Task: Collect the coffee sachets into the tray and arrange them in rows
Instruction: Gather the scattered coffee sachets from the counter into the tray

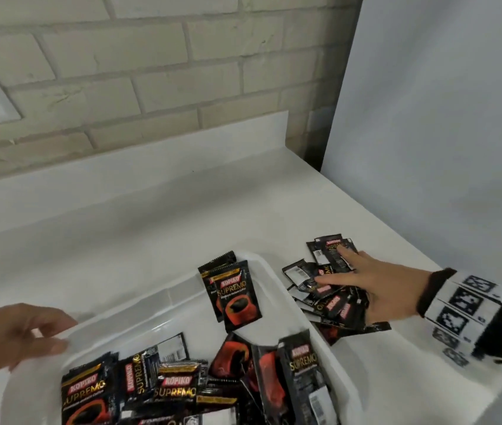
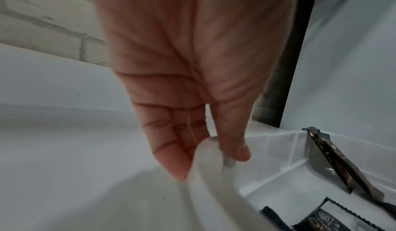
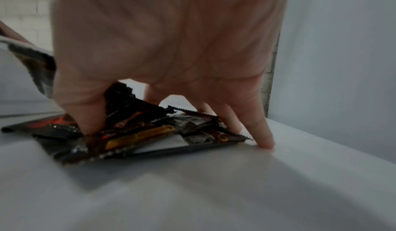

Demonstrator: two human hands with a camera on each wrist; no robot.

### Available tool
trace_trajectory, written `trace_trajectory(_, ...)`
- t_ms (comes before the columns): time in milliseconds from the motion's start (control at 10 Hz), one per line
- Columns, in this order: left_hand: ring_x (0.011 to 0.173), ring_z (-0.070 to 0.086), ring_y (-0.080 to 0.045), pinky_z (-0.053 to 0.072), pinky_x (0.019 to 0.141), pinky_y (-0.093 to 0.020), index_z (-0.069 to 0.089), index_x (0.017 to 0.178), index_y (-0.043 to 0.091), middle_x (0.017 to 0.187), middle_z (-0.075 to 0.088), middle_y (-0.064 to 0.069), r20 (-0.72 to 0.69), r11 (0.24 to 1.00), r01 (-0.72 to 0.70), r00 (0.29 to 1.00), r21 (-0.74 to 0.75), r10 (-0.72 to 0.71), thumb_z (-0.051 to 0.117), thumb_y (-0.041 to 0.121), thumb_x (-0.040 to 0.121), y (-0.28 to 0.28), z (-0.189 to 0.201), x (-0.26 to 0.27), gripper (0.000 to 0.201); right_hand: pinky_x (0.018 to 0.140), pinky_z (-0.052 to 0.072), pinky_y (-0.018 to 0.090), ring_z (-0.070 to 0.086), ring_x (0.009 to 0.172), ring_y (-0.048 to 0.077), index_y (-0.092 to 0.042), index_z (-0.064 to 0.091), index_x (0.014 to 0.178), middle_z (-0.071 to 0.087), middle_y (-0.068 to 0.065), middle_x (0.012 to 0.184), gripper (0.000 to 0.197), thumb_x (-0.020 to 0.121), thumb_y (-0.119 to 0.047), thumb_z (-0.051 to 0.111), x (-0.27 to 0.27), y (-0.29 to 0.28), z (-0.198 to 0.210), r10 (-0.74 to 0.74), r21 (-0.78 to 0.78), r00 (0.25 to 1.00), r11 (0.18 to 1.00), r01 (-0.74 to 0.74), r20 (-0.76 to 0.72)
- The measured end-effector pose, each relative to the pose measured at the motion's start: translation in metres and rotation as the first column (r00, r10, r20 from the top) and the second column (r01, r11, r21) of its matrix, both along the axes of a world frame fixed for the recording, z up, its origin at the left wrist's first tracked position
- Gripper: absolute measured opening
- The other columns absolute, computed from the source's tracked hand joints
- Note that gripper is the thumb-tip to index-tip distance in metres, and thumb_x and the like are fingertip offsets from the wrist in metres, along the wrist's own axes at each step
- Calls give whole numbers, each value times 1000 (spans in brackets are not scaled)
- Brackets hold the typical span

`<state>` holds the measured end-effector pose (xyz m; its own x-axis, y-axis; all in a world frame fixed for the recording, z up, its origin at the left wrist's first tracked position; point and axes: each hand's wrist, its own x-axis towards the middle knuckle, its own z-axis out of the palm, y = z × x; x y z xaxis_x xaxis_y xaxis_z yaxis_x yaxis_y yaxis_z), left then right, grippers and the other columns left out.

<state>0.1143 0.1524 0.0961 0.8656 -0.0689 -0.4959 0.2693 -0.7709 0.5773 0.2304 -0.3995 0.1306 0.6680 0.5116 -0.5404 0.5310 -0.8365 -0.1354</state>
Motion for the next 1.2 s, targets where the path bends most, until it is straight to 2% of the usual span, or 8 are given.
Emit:
trace_trajectory(200,67,70,-21,56,61,-41,74,82,38,76,73,0,64,996,-8,998,84,2,74,45,69,-5,4,10,15,114,18,33,2,144,18,-68,-4,121,-11,1,156,88,78,-35,65,-16,-3,15,-81,164,993,982,94,-83)
trace_trajectory(400,74,68,-14,54,65,-31,71,87,42,87,72,8,187,970,-153,975,187,118,78,65,48,48,-27,8,46,108,-1,14,-9,135,-5,-48,7,139,-2,-10,155,85,81,-17,62,-26,-4,44,-43,262,992,962,73,-116)
trace_trajectory(600,77,67,-3,55,52,-24,68,96,43,93,71,10,409,961,-178,909,210,79,67,77,48,45,1,5,59,115,17,29,12,139,9,-32,18,146,16,-6,153,87,77,-40,71,-32,46,20,191,271,981,947,-172,-45)
trace_trajectory(700,74,64,2,51,57,-14,67,87,52,88,69,21,349,980,-160,931,119,110,68,58,49,-37,53,-15,39,106,33,34,38,127,14,-27,34,141,41,-1,141,58,88,-33,58,-23,53,16,231,264,973,937,-230,28)
trace_trajectory(800,73,65,1,53,60,-21,63,86,60,88,67,28,387,992,-85,921,97,41,65,72,46,-81,78,-27,42,101,39,33,51,115,14,-24,48,131,55,-2,128,36,96,-29,44,-17,49,10,241,246,958,930,-273,153)
trace_trajectory(900,77,64,6,53,63,-16,60,85,64,90,65,30,393,996,-86,917,28,68,58,87,38,-100,91,-36,52,100,36,24,45,119,12,-31,38,137,45,-5,132,49,91,-39,52,-21,45,7,253,259,962,927,-272,104)
trace_trajectory(1100,78,64,4,52,68,-11,64,89,58,94,67,25,441,997,-74,894,-33,81,58,90,38,-132,103,-54,61,111,26,39,24,134,18,-34,34,139,18,-6,148,78,72,-51,70,-19,50,-4,222,284,974,932,-224,40)
trace_trajectory(1200,81,63,7,50,69,-8,62,91,60,97,67,25,487,998,-58,872,16,42,59,82,52,-145,110,-68,44,101,34,36,45,114,18,-27,43,133,47,-5,134,60,80,-45,63,-19,57,-10,312,283,932,891,-354,182)
